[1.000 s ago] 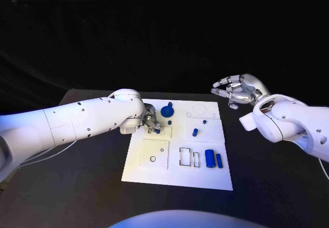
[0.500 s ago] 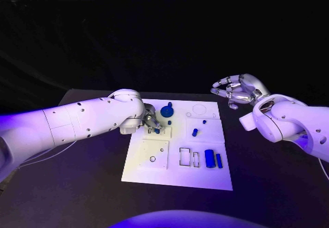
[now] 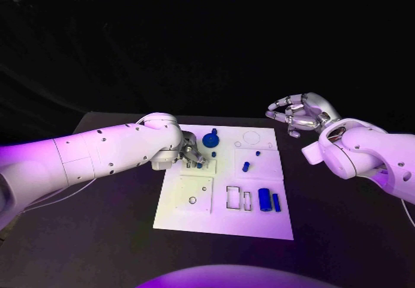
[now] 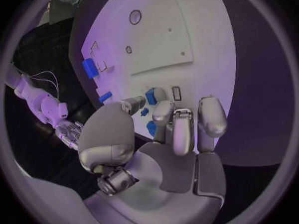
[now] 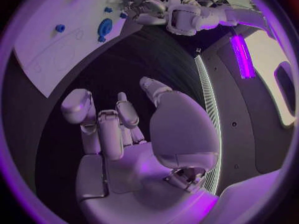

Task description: Assemble the parts on the task board

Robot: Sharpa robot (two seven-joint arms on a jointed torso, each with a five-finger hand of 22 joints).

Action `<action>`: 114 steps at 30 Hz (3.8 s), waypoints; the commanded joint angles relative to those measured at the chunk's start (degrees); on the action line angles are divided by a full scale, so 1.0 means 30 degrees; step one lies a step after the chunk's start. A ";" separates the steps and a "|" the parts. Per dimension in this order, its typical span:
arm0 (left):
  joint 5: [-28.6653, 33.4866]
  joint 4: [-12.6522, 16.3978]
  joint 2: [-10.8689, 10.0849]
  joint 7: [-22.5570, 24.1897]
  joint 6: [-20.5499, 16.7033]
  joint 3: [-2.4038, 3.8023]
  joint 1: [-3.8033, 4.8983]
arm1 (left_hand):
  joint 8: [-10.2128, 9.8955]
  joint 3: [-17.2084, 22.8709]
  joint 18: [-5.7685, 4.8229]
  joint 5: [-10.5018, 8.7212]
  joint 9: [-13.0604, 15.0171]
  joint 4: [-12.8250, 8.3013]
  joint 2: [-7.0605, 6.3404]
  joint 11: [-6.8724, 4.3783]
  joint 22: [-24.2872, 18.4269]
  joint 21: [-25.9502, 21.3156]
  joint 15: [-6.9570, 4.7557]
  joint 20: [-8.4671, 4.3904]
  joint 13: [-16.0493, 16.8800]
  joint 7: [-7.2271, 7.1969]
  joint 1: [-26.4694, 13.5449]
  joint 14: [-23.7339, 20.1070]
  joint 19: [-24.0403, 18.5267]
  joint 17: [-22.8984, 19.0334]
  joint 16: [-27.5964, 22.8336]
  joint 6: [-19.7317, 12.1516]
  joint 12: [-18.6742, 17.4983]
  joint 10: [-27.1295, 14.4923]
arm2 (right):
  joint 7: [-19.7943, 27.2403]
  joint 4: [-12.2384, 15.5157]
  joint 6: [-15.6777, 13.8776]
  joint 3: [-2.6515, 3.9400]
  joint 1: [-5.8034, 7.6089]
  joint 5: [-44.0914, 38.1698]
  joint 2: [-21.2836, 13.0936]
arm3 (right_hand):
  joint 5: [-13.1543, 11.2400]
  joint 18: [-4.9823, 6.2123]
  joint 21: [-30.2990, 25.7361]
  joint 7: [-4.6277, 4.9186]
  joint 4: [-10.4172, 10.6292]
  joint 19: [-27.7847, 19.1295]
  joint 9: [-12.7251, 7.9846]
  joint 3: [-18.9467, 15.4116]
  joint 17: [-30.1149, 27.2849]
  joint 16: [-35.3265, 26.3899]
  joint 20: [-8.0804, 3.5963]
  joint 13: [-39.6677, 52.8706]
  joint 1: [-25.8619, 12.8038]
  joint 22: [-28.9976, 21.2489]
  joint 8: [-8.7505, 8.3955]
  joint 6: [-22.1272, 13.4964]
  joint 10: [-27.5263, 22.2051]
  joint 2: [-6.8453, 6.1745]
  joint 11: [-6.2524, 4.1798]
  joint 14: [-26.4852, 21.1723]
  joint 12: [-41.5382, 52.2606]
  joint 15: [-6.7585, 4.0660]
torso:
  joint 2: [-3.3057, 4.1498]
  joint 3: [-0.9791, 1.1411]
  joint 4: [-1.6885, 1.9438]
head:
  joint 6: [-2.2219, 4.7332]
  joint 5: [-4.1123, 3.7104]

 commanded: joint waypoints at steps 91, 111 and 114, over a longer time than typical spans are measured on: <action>0.0150 -0.5858 0.1749 0.1600 0.2436 0.0660 0.1229 | -0.6141 -0.3005 0.0209 0.0094 -0.5219 -0.0048 0.0963 0.1656 -0.2830 -0.1747 0.1186 0.1216 -0.8530 0.1874 0.4107 0.0913 -0.1320 0.0637 -0.1082 -0.1420 -0.6085 -0.4413 | 0.0048 -0.0324 0.0379 -0.0017 -0.0056 -0.0082 0.0119 | 0.0034 0.0163 -0.0128 0.0003 0.0259 -0.0067 0.0051 -0.0131 0.0500 -0.0080 0.0000 -0.0012 -0.0165 -0.0046 0.0179 -0.0164 -0.0142 0.0103 -0.0026 0.0771 0.0026 -0.0087 | 0.0022 -0.0008 -0.0036 | 0.0451 0.0302; 0.0370 -0.6069 0.1826 0.1780 0.1888 0.0651 0.1109 | -0.5837 -0.2025 0.0203 0.0068 -0.5340 -0.0277 0.1555 0.1401 -0.2717 -0.1676 0.0990 0.1062 -0.8754 0.1573 0.5770 0.0924 -0.1293 0.0656 -0.1051 -0.0447 -0.6158 -0.4288 | 0.0048 -0.0331 0.0388 -0.0017 -0.0057 -0.0082 0.0121 | 0.0084 0.0163 -0.0138 0.0001 0.0305 -0.0063 0.0055 -0.0146 0.0497 -0.0083 -0.0002 -0.0018 -0.0179 -0.0048 0.0205 -0.0169 -0.0141 0.0143 -0.0027 0.0771 0.0030 -0.0089 | 0.0021 -0.0012 -0.0022 | 0.0312 0.0254; 0.0509 -0.6074 0.1818 0.1821 0.1809 0.0651 0.1107 | -0.5398 -0.1166 0.0199 -0.0025 -0.4995 -0.0734 0.1733 0.1207 -0.2669 -0.1648 0.0819 0.0902 -0.8874 0.1352 0.6807 0.0939 -0.1282 0.0694 -0.1029 -0.0239 -0.6244 -0.4209 | 0.0050 -0.0336 0.0389 -0.0017 -0.0057 -0.0082 0.0127 | 0.0084 0.0163 -0.0138 0.0001 0.0305 -0.0063 0.0055 -0.0146 0.0497 -0.0083 -0.0002 -0.0018 -0.0179 -0.0048 0.0205 -0.0169 -0.0141 0.0143 -0.0027 0.0771 0.0030 -0.0089 | 0.0023 -0.0010 -0.0017 | 0.0308 0.0259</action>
